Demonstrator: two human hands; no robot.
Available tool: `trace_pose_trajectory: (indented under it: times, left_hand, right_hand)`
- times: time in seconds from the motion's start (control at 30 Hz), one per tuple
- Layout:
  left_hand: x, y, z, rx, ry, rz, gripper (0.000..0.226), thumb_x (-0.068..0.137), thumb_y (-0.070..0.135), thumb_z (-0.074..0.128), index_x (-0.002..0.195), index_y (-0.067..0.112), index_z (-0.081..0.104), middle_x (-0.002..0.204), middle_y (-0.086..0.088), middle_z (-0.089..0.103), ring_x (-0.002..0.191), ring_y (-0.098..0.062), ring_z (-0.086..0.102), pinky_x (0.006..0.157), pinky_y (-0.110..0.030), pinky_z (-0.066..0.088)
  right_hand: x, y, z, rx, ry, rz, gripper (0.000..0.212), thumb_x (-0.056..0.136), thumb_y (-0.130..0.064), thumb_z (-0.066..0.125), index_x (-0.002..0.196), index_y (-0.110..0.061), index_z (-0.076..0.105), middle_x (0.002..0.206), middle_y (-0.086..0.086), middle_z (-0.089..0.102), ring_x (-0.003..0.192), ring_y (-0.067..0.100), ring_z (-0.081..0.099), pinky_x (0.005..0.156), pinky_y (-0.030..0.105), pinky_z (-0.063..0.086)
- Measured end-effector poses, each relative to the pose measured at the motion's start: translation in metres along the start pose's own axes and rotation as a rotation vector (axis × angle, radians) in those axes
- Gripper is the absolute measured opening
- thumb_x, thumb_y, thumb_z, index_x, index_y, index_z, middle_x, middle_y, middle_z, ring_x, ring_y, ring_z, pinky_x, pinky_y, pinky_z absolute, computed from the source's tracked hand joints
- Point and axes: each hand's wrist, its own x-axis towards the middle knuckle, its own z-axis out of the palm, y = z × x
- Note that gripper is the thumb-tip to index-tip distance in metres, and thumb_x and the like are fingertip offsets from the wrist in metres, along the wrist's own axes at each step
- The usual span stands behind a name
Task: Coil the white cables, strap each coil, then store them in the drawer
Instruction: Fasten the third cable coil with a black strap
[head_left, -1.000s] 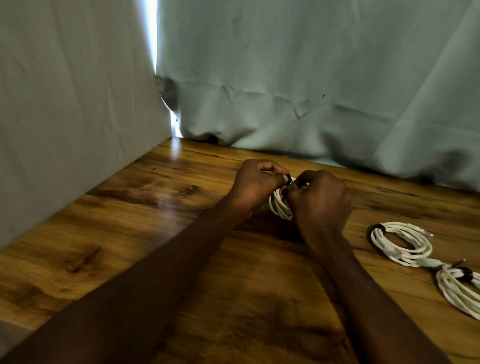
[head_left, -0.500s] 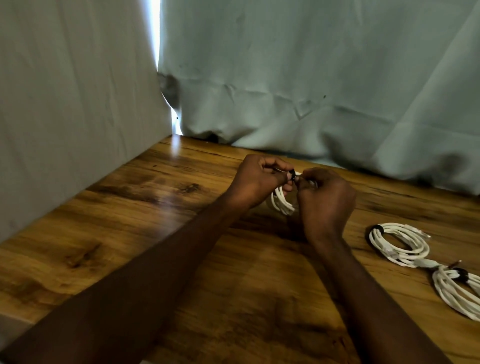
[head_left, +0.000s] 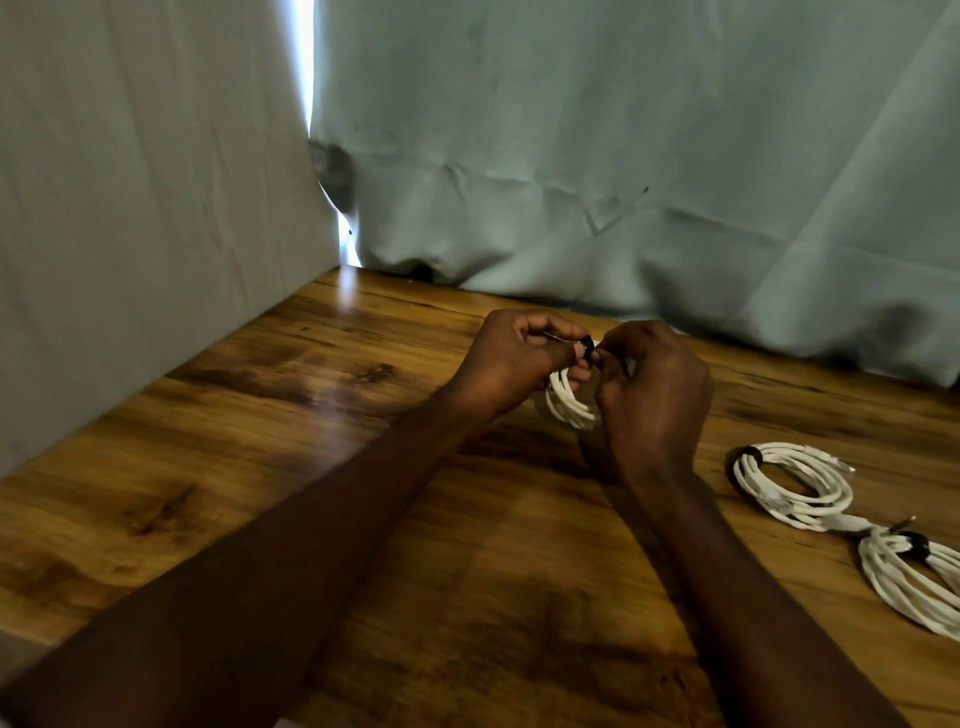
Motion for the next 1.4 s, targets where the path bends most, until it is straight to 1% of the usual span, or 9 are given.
trace_pose_trajectory:
  times: [0.1, 0.23, 0.4, 0.57, 0.7, 0.83, 1.03, 1.17, 1.4]
  left_hand:
    - [-0.001, 0.005, 0.001, -0.084, 0.035, -0.057, 0.025, 0.091, -0.009, 0.066, 0.116, -0.011, 0.067, 0.100, -0.029, 0.074, 0.072, -0.022, 0.076, 0.071, -0.030, 0.063]
    - [-0.003, 0.009, 0.002, -0.142, 0.038, -0.086, 0.027, 0.092, -0.008, 0.065, 0.118, -0.013, 0.065, 0.104, -0.032, 0.072, 0.072, -0.022, 0.075, 0.069, -0.028, 0.062]
    - [-0.004, 0.008, 0.000, -0.082, 0.028, -0.103, 0.024, 0.092, -0.004, 0.067, 0.115, -0.006, 0.069, 0.099, -0.026, 0.075, 0.079, -0.025, 0.076, 0.077, -0.033, 0.063]
    - [-0.006, 0.008, -0.001, -0.060, 0.019, -0.105, 0.023, 0.091, -0.005, 0.068, 0.114, -0.006, 0.069, 0.096, -0.026, 0.075, 0.080, -0.027, 0.076, 0.076, -0.035, 0.064]
    - [-0.009, 0.009, -0.003, -0.042, -0.040, -0.090, 0.024, 0.091, -0.008, 0.067, 0.115, -0.012, 0.066, 0.093, -0.026, 0.075, 0.073, -0.023, 0.076, 0.065, -0.029, 0.060]
    - [-0.008, 0.010, -0.005, -0.053, -0.053, -0.078, 0.024, 0.091, -0.008, 0.067, 0.115, -0.011, 0.066, 0.093, -0.025, 0.075, 0.074, -0.024, 0.076, 0.068, -0.032, 0.063]
    - [-0.003, 0.011, -0.005, -0.133, 0.025, -0.100, 0.021, 0.090, -0.009, 0.066, 0.111, -0.007, 0.068, 0.095, -0.029, 0.074, 0.072, -0.025, 0.076, 0.074, -0.035, 0.064]
    - [-0.002, 0.011, -0.006, -0.152, 0.020, -0.110, 0.022, 0.090, -0.011, 0.064, 0.112, -0.010, 0.066, 0.096, -0.029, 0.073, 0.071, -0.024, 0.076, 0.069, -0.033, 0.063]
    - [-0.005, 0.012, -0.006, -0.090, -0.020, -0.080, 0.025, 0.090, -0.010, 0.065, 0.115, -0.012, 0.065, 0.104, -0.034, 0.071, 0.074, -0.026, 0.076, 0.072, -0.034, 0.064]
  right_hand:
    - [0.002, 0.000, 0.007, 0.098, 0.084, 0.089, 0.024, 0.085, -0.003, 0.072, 0.105, -0.015, 0.075, 0.103, 0.001, 0.072, 0.092, 0.017, 0.065, 0.075, 0.021, 0.037]
    - [0.006, 0.006, 0.015, 0.381, 0.078, 0.244, 0.023, 0.081, -0.003, 0.077, 0.097, -0.019, 0.077, 0.093, -0.007, 0.074, 0.088, 0.012, 0.070, 0.076, 0.019, 0.050]
    - [0.008, 0.002, 0.019, 1.027, -0.063, 0.647, 0.020, 0.089, 0.010, 0.067, 0.093, -0.009, 0.075, 0.089, 0.012, 0.076, 0.077, 0.025, 0.073, 0.074, 0.038, 0.062]
    - [0.010, 0.004, 0.016, 1.175, -0.177, 0.819, 0.023, 0.092, 0.012, 0.060, 0.090, -0.006, 0.073, 0.088, 0.021, 0.073, 0.072, 0.032, 0.069, 0.079, 0.047, 0.060]
    - [0.010, 0.011, 0.013, 1.157, -0.250, 0.846, 0.025, 0.091, 0.013, 0.060, 0.085, -0.008, 0.073, 0.090, 0.020, 0.074, 0.077, 0.035, 0.071, 0.080, 0.049, 0.061]
    - [0.010, 0.010, 0.013, 1.201, -0.253, 0.836, 0.020, 0.090, 0.012, 0.062, 0.089, -0.005, 0.073, 0.085, 0.020, 0.071, 0.061, 0.026, 0.068, 0.052, 0.029, 0.056]
    - [0.014, 0.011, 0.015, 1.237, -0.277, 0.722, 0.023, 0.089, 0.007, 0.063, 0.109, 0.005, 0.074, 0.111, 0.030, 0.073, 0.097, 0.039, 0.070, 0.095, 0.048, 0.057]
    - [0.012, 0.005, 0.016, 1.214, -0.222, 0.710, 0.017, 0.088, 0.008, 0.065, 0.102, 0.004, 0.074, 0.097, 0.023, 0.075, 0.083, 0.031, 0.072, 0.081, 0.039, 0.061]
    - [0.008, 0.005, 0.016, 1.205, -0.192, 0.677, 0.016, 0.086, 0.008, 0.067, 0.098, 0.000, 0.075, 0.095, 0.024, 0.074, 0.081, 0.034, 0.071, 0.078, 0.042, 0.059]
